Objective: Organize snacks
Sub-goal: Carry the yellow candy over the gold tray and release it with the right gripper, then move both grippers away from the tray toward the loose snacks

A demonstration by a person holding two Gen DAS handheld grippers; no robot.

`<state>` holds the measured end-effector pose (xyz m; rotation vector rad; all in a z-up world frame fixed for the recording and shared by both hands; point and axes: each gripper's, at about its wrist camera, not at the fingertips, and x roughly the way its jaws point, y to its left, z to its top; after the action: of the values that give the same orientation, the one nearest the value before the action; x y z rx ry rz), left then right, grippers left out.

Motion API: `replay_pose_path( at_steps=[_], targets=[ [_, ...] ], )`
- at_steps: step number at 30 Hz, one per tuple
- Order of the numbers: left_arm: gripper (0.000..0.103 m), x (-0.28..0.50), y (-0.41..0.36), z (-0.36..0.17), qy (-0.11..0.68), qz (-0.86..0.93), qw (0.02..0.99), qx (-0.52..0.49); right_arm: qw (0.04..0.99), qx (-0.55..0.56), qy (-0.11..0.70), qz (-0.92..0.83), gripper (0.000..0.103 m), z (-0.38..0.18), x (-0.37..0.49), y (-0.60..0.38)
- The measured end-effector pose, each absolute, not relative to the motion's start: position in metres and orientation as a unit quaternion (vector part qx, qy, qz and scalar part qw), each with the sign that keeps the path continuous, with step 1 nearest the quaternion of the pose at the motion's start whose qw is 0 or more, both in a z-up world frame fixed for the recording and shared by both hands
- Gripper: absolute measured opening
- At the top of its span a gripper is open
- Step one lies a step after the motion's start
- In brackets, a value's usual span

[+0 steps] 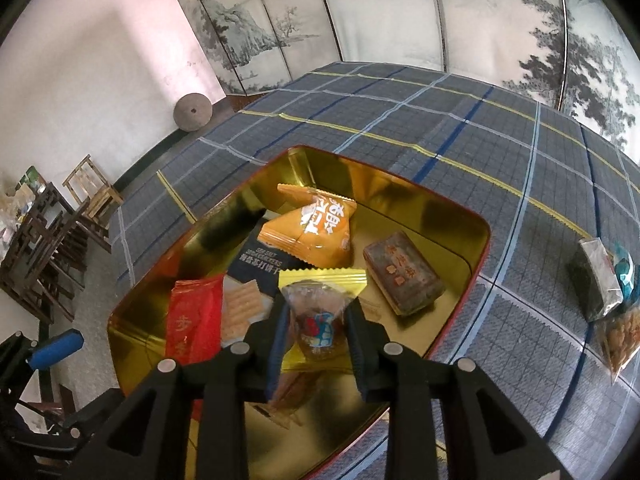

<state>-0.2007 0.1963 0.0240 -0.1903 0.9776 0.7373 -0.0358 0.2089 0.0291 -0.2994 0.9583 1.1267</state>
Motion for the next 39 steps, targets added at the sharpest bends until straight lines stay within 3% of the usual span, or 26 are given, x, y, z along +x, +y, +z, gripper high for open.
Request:
replay_pose_path(
  at_steps=[7,26,39],
  targets=[
    [0.063,-0.201,0.196,0.023,0.458,0.346,0.814,-0.087,0.728,-0.113,0.424,0.526,0.037,0.037,-0.038,0.201],
    [0.063,-0.194,0.188,0.023,0.463,0.347,0.813,-0.068,0.763,-0.028,0.391,0.514,0.04,0.056,-0.019,0.106],
    [0.063,-0.186,0.179,0.029,0.465,0.349,0.813,-0.047,0.839,-0.048,0.395,0.372,0.04,0.031,0.038,-0.012]
  ],
)
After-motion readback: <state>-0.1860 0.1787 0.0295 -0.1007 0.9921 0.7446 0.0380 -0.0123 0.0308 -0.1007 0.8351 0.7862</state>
